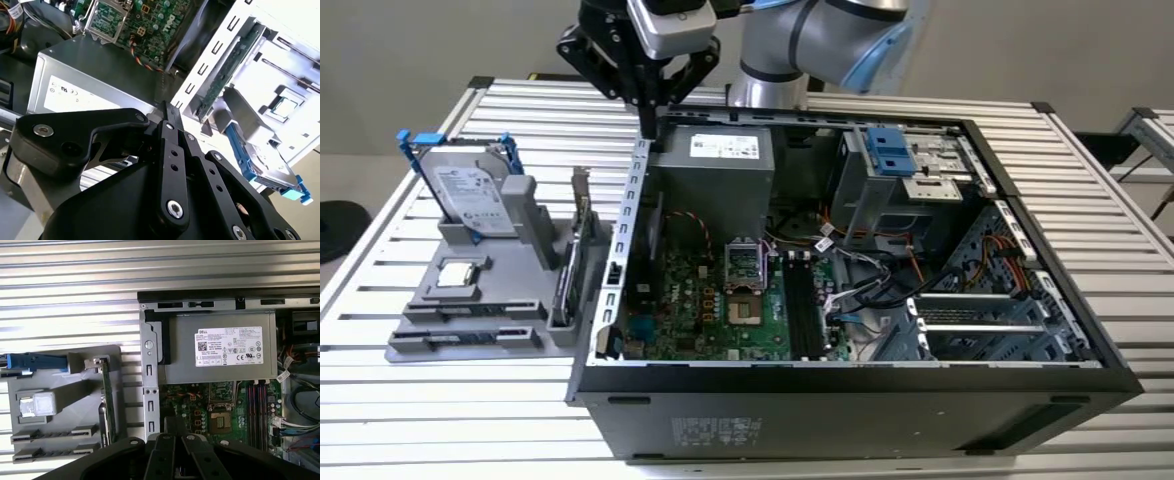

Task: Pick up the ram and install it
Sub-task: 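Reach for the ram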

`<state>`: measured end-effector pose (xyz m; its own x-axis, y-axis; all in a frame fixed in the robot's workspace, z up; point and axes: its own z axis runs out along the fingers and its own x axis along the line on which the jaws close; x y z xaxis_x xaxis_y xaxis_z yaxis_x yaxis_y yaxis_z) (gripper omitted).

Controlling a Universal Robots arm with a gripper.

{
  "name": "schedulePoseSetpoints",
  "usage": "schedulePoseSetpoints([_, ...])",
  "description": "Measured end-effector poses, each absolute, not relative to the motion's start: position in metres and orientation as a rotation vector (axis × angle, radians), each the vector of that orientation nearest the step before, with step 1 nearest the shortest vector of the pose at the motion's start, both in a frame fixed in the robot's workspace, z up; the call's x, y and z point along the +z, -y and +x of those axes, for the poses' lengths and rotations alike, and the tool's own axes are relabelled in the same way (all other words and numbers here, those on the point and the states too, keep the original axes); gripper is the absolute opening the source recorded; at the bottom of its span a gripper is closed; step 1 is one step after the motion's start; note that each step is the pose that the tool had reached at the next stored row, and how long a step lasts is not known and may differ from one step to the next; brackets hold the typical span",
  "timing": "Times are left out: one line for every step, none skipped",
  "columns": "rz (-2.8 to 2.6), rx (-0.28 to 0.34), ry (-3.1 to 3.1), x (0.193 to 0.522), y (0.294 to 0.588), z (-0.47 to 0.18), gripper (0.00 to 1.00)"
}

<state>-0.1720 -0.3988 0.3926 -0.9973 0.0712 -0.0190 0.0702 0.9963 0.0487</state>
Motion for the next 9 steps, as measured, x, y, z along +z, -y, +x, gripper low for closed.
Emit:
schedulePoseSetpoints([0.11, 0.075, -3.118, 0.3926, 0.3988, -0.1731, 0.0])
schedulePoseSetpoints([0.11, 0.075, -3.118, 0.3926, 0.3988, -0.1743, 0.0])
schedulePoseSetpoints([0.11, 0.075, -3.118, 0.3926, 0.3988, -0.1755, 0.0])
schedulePoseSetpoints([0.11, 0.075, -3.118, 0.3926, 0.3988, -0.1765, 0.0])
schedulePoseSetpoints([0.11, 0.075, -3.118, 0.3926, 0.3988, -0.1778, 0.0])
schedulePoseSetpoints([0.11, 0.075, -3.118, 0.3926, 0.3988, -0.1791, 0.0])
schedulePoseSetpoints([0.11, 0.075, -3.118, 0.3926, 0.3988, -0.1803, 0.0])
schedulePoseSetpoints([0.11, 0.075, -3.118, 0.3926, 0.3988, -0.1817, 0.0])
schedulePoseSetpoints([0.11, 0.075, -3.118, 0.3926, 0.3988, -0.183, 0.0])
